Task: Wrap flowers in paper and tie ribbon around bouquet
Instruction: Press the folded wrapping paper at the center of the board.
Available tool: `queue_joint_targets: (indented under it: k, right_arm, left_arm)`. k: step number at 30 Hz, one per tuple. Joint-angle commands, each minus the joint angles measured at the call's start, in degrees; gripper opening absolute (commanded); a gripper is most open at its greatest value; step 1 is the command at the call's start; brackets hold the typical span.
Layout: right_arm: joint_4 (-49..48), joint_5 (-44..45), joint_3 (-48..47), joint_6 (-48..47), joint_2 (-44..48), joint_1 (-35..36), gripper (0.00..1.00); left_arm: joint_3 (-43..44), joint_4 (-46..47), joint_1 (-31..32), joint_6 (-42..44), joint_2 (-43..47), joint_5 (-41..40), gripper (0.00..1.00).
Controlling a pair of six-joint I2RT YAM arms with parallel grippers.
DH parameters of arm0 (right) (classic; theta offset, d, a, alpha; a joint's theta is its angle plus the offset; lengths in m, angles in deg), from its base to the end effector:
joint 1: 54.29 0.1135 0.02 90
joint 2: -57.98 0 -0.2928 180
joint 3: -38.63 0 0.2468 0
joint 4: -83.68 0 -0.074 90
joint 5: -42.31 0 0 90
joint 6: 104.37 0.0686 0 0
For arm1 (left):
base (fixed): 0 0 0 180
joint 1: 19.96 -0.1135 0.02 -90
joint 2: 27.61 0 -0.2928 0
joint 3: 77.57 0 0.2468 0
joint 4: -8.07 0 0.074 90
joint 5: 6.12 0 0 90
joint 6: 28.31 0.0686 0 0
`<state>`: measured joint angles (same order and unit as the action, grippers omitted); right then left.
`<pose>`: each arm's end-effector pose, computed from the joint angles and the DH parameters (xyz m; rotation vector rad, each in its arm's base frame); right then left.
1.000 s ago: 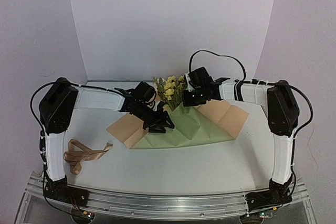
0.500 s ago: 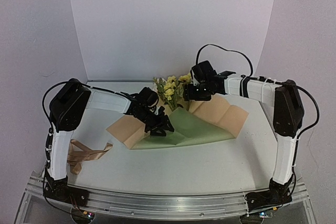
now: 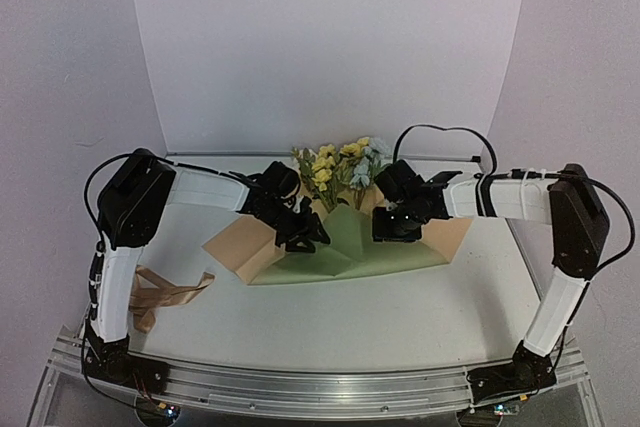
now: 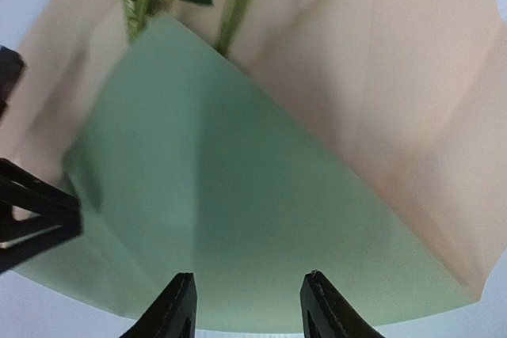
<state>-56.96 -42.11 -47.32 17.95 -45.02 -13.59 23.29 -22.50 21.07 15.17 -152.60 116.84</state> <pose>0.3080 0.2561 0.2079 -0.1513 2.5864 0.3637 0.3445 -0.3493 0.1451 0.1305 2.8391 -1.2273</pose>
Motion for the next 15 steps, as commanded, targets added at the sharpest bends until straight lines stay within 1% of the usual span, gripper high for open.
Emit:
queue_joint_targets:
  k: [1,7,15]
  right_arm:
    - [0.02,5.20,3.31,7.68,-0.84,0.56,0.45]
    - [0.06,8.65,7.09,13.77,-0.08,2.94,0.45]
    - [-0.31,8.34,11.73,19.99,0.45,5.15,0.45]
  left_arm:
    - [2.97,-0.64,-0.05,1.50,-0.15,0.54,0.49]
    - [3.29,-1.15,-0.08,2.05,-0.43,1.12,0.49]
    - [3.54,-0.99,-0.08,2.31,-1.19,1.89,0.49]
